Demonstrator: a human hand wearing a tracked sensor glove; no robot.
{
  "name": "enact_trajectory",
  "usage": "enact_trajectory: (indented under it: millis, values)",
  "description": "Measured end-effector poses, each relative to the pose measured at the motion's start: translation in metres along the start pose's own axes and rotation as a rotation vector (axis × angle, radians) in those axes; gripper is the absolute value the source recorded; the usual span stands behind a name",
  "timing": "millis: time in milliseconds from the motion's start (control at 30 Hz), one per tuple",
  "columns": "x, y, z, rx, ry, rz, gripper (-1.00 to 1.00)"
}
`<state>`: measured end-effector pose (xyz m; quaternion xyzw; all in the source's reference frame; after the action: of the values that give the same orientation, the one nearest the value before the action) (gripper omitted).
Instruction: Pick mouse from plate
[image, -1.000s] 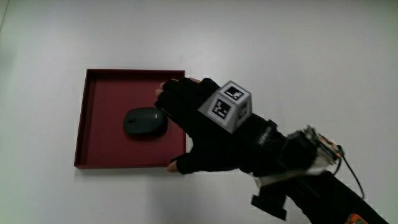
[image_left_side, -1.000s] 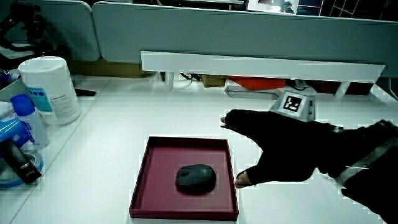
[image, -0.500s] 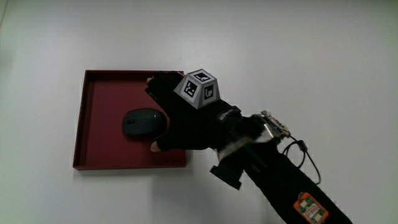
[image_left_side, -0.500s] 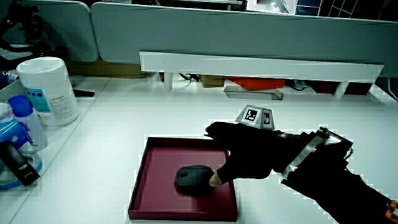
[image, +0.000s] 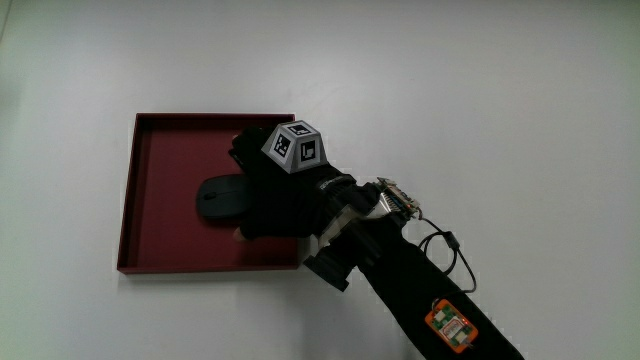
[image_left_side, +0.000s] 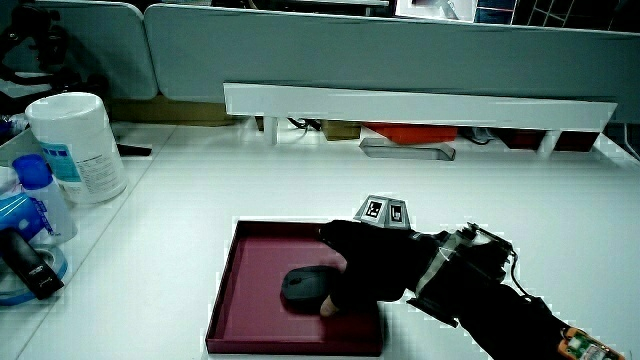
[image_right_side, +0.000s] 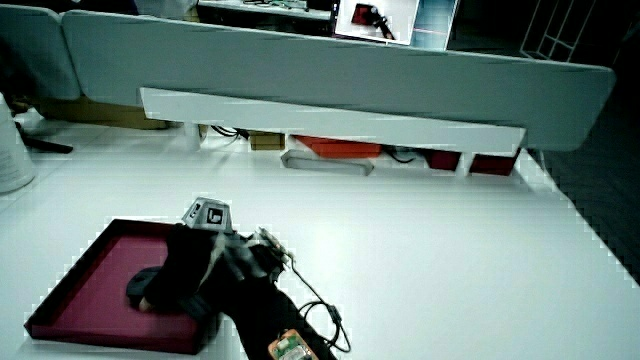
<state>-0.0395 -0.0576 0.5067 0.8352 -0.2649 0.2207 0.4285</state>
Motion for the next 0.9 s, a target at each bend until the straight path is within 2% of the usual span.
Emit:
enact_trajectory:
  millis: [67,400,433,500,533,600,767,900]
  values:
    - [0.002,0.005,-0.004,-0.007,0.0,-0.023,0.0]
    - [0.005,0.012,-0.01,-0.015,-0.003,-0.038,0.0]
    - [0.005,0.013,-0.011,-0.005,-0.02,-0.047,0.05]
    - [0.003,0.011,-0.01,0.005,-0.011,-0.03,0.14]
    - [0.004,0.013,-0.011,0.017,-0.031,-0.042,0.18]
    - [0.004,0.014,-0.012,0.003,-0.029,-0.051,0.27]
    - [-0.001,0.013,-0.011,0.018,-0.046,-0.042,0.5]
    - [-0.001,0.013,-0.011,0.057,-0.065,-0.043,0.68]
